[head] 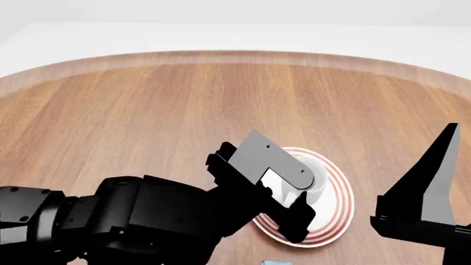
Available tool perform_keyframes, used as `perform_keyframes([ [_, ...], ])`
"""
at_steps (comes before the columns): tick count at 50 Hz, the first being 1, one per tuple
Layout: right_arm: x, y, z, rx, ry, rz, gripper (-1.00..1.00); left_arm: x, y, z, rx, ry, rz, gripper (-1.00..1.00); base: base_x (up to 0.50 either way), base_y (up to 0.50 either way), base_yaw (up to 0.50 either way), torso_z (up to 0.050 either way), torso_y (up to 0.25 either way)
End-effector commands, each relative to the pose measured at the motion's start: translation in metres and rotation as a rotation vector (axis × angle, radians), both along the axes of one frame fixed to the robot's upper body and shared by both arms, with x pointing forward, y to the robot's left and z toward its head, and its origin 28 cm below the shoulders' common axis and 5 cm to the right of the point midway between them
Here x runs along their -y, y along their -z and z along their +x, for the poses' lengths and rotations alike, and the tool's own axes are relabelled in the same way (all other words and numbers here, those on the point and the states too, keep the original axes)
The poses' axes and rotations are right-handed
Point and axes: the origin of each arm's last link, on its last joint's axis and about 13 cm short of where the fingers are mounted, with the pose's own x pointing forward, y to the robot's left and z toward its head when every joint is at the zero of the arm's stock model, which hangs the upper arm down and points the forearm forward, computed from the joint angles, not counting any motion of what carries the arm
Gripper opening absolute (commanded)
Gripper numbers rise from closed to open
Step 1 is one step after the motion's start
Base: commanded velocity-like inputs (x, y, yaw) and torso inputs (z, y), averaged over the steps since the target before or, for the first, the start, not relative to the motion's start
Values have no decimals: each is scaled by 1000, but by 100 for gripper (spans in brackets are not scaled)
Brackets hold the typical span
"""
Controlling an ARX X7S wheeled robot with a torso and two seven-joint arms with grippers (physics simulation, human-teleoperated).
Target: Pick up the white mug and put it on the plate, and put the chocolate pudding to the right of the plate.
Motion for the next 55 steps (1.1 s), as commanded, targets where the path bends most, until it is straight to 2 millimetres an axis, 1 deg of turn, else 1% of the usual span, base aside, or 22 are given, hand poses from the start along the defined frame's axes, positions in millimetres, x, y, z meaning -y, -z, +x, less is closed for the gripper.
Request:
perform_keyframes([
  [1,1,0,0,11,14,-17,100,-9,-26,-23,160,-8,-75,100,0,0,0,0,0],
  [4,1,1,-1,11,14,-17,100,-13,-27,-25,171,-20,-84,100,0,0,0,0,0],
  [8,1,0,-1,11,14,-16,100,-23,-32,-31,181,-42,-118,100,0,0,0,0,0],
  [9,1,0,-1,11,14,-17,100,-25,-34,-36,192,-39,-124,100,0,0,0,0,0],
  [15,1,1,-1,11,12,-16,100,-35,-40,-50,249,-45,-145,100,0,0,0,0,0],
  [19,1,0,-1,11,11,-16,100,-44,-42,-51,289,-91,-152,100,0,0,0,0,0],
  [21,1,0,-1,10,11,-15,100,-51,-43,-52,313,-128,-176,100,0,0,0,0,0],
  [23,1,0,-1,11,10,-16,100,-59,-44,-51,332,-170,-189,100,0,0,0,0,0],
  [26,1,1,-1,11,9,-17,100,-64,-45,-50,364,-217,-178,100,0,0,0,0,0],
  [28,1,1,-1,10,8,-18,100,-69,-47,-50,377,-229,-202,100,0,0,0,0,0],
  [29,0,1,-1,8,6,-18,100,-72,-48,-49,418,-269,-170,100,0,0,0,0,0],
  [32,0,2,0,6,4,-17,100,-75,-50,-47,478,-317,-151,100,0,0,0,0,0],
  [33,0,2,0,6,3,-19,100,-78,-50,-44,514,-370,-112,100,0,0,0,0,0],
  [35,0,2,0,4,2,-18,100,-81,-51,-43,510,-370,-136,100,0,0,0,0,0],
  [40,-1,3,0,3,-1,-20,100,-90,-50,-39,588,-446,-113,100,0,0,0,0,0],
  [43,-1,2,0,4,-2,-20,100,-97,-50,-40,606,-490,-116,100,0,0,0,0,0],
  [46,-1,3,0,4,-2,-21,100,-101,-51,-40,626,-528,-125,100,0,0,0,0,0],
  [51,-2,2,0,3,-2,-21,100,-102,-55,-39,663,-531,-130,100,0,0,0,0,0],
  [55,-2,3,-1,-1,-5,-22,100,-105,-54,-38,673,-558,-120,100,0,0,0,0,0],
])
